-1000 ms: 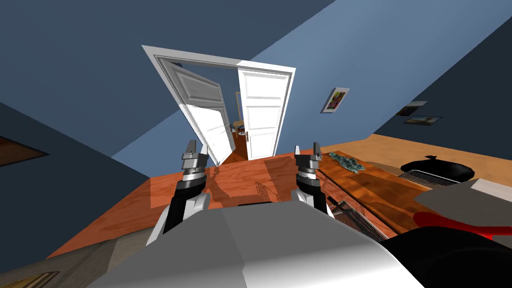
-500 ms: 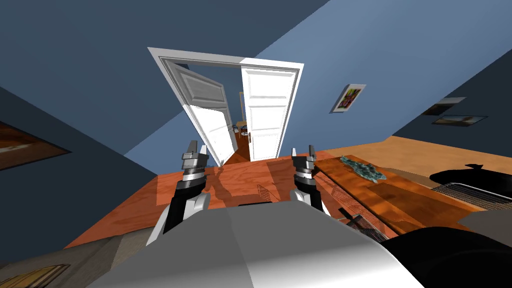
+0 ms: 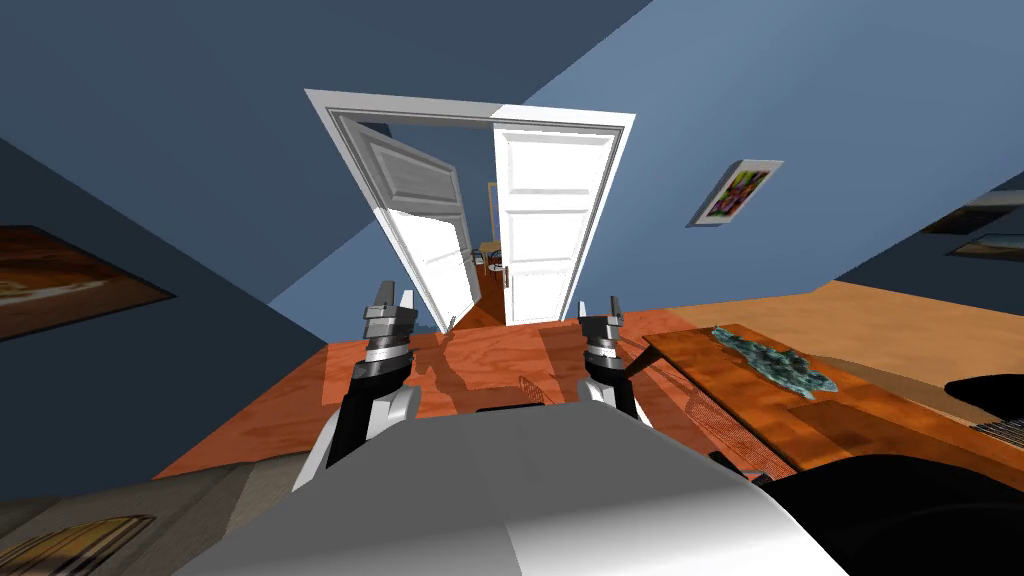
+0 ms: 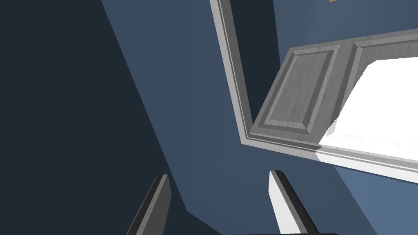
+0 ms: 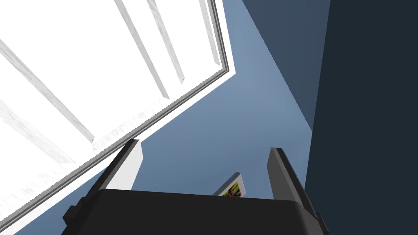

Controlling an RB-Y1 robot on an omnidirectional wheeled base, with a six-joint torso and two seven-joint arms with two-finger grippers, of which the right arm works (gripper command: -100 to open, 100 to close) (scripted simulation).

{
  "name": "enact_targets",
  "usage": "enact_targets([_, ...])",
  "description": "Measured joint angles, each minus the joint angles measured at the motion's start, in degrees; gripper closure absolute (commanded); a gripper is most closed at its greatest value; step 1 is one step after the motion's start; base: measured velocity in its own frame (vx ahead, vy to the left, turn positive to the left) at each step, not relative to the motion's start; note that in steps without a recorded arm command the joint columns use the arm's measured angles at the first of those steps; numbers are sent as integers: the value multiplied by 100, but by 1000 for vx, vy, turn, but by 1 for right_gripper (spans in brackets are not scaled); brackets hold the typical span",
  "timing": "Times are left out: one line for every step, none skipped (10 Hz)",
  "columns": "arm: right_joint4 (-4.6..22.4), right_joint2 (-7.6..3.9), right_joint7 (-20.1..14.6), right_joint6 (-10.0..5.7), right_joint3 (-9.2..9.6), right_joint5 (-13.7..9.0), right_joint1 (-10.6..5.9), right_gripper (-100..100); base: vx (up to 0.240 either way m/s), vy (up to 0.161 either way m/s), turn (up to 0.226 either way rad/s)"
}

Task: Push the door open

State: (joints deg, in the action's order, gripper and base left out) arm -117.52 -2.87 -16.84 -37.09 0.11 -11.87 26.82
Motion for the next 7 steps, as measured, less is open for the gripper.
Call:
enact_targets([132,-29,-101,-29,7,-62,-30,-100,149,1,127])
enact_targets([257,-61,-203,-38,-6,-125,-84,-100,104,11,84])
enact_targets([368,-79,-282,-55,-2,-169,-121,-100,88,3,89])
enact_targets([488,-99,-362,-89,1,-213,-149,-100,91,2,101])
enact_targets([621,-116,-441,-121,-2,-259,-199,-100,90,-4,120])
enact_targets([718,-123,-516,-155,15,-297,-207,-100,92,-3,85])
enact_targets([866,-143,-594,-178,4,-347,-284,-100,95,-11,97])
